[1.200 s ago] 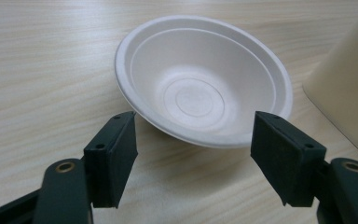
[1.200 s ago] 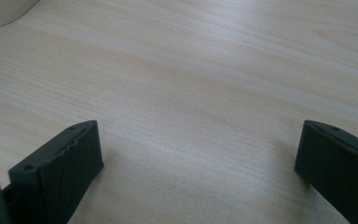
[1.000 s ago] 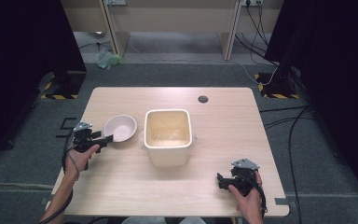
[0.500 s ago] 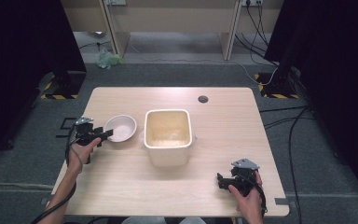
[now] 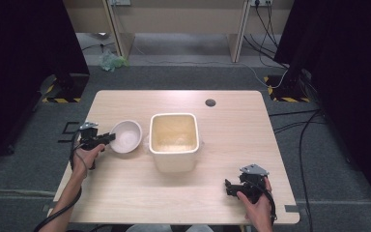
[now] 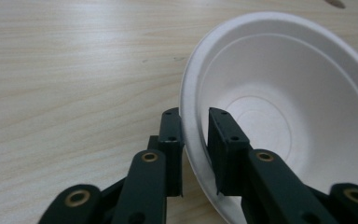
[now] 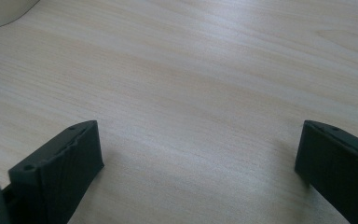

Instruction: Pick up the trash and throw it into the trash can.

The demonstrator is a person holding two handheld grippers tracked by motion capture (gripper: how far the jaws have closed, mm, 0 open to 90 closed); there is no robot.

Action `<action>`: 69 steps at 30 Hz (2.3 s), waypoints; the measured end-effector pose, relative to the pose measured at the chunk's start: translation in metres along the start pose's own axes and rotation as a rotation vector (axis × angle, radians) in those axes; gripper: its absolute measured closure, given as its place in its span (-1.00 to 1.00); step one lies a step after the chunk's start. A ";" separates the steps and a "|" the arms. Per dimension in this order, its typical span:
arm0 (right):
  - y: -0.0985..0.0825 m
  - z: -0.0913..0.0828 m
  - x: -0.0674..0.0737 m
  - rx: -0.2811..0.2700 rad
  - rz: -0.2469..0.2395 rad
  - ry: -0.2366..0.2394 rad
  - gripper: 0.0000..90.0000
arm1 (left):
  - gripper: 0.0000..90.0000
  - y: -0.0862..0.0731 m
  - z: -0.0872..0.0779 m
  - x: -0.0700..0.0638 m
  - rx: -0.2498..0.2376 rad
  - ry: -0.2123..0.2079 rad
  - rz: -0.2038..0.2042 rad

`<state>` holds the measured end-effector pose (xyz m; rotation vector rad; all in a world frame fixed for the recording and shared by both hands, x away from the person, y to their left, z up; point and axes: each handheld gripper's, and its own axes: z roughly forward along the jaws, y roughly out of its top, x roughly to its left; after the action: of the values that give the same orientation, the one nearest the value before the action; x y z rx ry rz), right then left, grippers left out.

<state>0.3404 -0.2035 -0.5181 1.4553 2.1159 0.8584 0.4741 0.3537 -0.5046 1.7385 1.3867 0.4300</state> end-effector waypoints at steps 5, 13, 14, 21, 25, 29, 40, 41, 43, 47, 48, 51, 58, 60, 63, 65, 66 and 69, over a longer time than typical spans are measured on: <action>0.000 0.000 0.000 0.001 -0.001 0.002 -0.98 | 0.80 0.004 -0.010 -0.010 -0.034 -0.027 0.034; 0.000 0.000 0.000 0.001 -0.002 0.002 -0.98 | 0.86 0.007 -0.022 -0.024 -0.055 -0.072 0.077; 0.000 0.000 0.000 0.000 -0.007 0.002 -0.98 | 0.86 0.008 -0.025 -0.027 -0.066 -0.079 0.079; 0.000 0.000 0.000 0.001 -0.008 0.004 -0.98 | 0.87 0.013 -0.035 -0.035 -0.069 -0.088 0.120; 0.000 0.000 0.000 0.000 -0.008 0.004 -0.98 | 0.87 0.019 -0.045 -0.039 -0.088 -0.096 0.137; 0.000 0.000 0.000 0.001 -0.010 0.005 -0.98 | 0.87 0.026 -0.056 -0.043 -0.121 -0.098 0.154; 0.000 0.000 0.000 0.000 -0.012 0.006 -0.98 | 0.87 0.036 -0.076 -0.044 -0.164 -0.089 0.173; 0.000 0.000 0.000 0.000 -0.012 0.006 -0.98 | 0.87 0.039 -0.079 -0.044 -0.170 -0.090 0.178; 0.000 0.000 0.000 0.000 -0.012 0.006 -0.98 | 0.87 0.040 -0.081 -0.044 -0.173 -0.089 0.180; 0.000 0.000 0.000 0.000 -0.013 0.006 -0.98 | 0.87 0.046 -0.089 -0.046 -0.191 -0.084 0.193; 0.000 0.000 0.000 0.000 -0.013 0.006 -0.98 | 0.87 0.049 -0.092 -0.045 -0.195 -0.076 0.202; 0.000 0.000 0.000 0.000 -0.013 0.006 -0.98 | 0.87 0.053 -0.095 -0.045 -0.203 -0.077 0.202; 0.000 0.000 0.000 0.000 -0.012 0.006 -0.98 | 0.87 0.065 -0.110 -0.050 -0.235 -0.094 0.219; 0.000 0.000 0.000 0.000 -0.012 0.007 -0.98 | 0.87 0.067 -0.112 -0.052 -0.239 -0.101 0.222; 0.000 0.000 0.000 0.000 -0.013 0.007 -0.98 | 0.87 0.075 -0.118 -0.059 -0.256 -0.111 0.240; 0.000 0.000 0.000 0.000 -0.013 0.007 -0.98 | 0.87 0.078 -0.119 -0.064 -0.260 -0.130 0.242; 0.000 0.000 0.000 0.000 -0.013 0.007 -0.98 | 0.87 0.080 -0.119 -0.066 -0.263 -0.144 0.241; 0.000 0.000 0.000 0.000 -0.015 0.006 -0.98 | 0.87 0.083 -0.120 -0.073 -0.265 -0.177 0.240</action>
<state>0.3406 -0.2033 -0.5181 1.4364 2.1288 0.8586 0.4170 0.3327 -0.3538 1.6832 0.9541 0.5504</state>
